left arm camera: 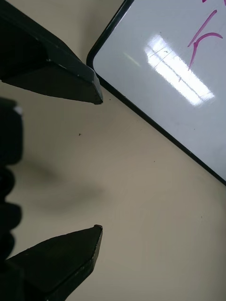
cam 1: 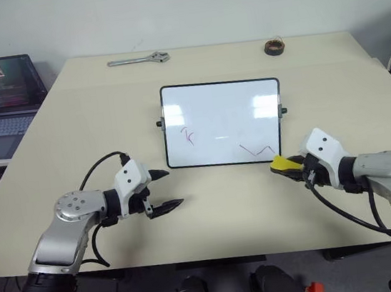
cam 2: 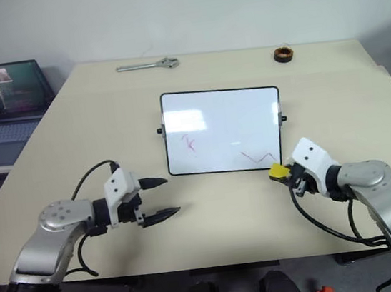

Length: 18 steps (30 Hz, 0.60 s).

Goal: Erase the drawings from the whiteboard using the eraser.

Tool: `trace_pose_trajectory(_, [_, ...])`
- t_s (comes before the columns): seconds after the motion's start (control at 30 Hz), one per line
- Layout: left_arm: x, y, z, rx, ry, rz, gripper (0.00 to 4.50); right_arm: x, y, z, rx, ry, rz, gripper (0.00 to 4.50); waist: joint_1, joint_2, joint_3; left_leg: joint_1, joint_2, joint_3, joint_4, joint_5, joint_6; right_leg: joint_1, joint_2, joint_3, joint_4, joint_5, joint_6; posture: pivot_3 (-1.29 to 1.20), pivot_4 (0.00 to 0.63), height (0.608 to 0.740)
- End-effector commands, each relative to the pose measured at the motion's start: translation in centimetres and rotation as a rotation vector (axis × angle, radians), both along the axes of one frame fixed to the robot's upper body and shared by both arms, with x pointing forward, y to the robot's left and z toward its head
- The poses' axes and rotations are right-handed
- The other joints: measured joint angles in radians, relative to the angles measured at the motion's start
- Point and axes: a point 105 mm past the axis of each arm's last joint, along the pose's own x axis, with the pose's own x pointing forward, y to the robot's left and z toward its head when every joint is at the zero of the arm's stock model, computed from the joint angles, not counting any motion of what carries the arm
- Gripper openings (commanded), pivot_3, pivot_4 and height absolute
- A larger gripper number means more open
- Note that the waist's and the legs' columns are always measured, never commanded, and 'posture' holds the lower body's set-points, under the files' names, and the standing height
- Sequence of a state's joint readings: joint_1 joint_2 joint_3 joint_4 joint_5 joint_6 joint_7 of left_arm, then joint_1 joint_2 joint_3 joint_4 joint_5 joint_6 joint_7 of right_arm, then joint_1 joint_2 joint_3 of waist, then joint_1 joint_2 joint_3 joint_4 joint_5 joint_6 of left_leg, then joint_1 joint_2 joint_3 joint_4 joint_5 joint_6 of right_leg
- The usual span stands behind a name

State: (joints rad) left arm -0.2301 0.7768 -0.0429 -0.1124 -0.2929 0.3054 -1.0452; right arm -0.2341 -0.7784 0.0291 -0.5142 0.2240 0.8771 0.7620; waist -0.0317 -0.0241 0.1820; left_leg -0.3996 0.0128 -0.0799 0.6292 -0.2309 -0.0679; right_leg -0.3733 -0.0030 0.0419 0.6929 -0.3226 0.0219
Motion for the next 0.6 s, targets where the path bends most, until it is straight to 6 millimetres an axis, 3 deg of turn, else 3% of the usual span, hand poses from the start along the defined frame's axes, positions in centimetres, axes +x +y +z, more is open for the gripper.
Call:
trace_pose_trajectory(0.03, [0.1,-0.7,1.4,-0.005,-0.052,-0.015,4.5,0.3,0.4,1.5,0.002,-0.058,0.029,1.1,0.0,0.0,0.0,0.0,0.0,0.0,0.0,0.0,0.0,0.0,0.0,0.0,0.0,0.0,0.0,0.0,0.15,0.74])
trace_pose_trajectory(0.2, [0.0,-0.9,1.4,0.003,-0.051,-0.021,4.5,0.1,0.5,1.3,-0.025,-0.058,0.056,1.1,0.0,0.0,0.0,0.0,0.0,0.0,0.0,0.0,0.0,0.0,0.0,0.0,0.0,0.0,0.0,0.0,0.15,0.74])
trace_pose_trajectory(0.37, [0.5,-1.4,2.0,0.006,-0.061,-0.031,4.5,2.2,1.4,2.9,-0.136,-0.294,0.048,1.1,-0.002,0.0,0.0,0.0,0.0,0.0,0.0,0.0,0.0,0.0,0.0,0.0,0.001,0.0,0.0,0.0,0.15,0.74])
trace_pose_trajectory(0.6, [1.0,-2.0,2.3,0.017,-0.056,-0.062,4.5,5.0,5.4,3.8,-0.146,-0.444,0.096,1.1,-0.005,0.0,0.0,0.001,0.0,0.001,0.0,0.0,0.0,-0.001,0.001,0.0,0.002,0.0,0.0,0.0,0.15,0.74])
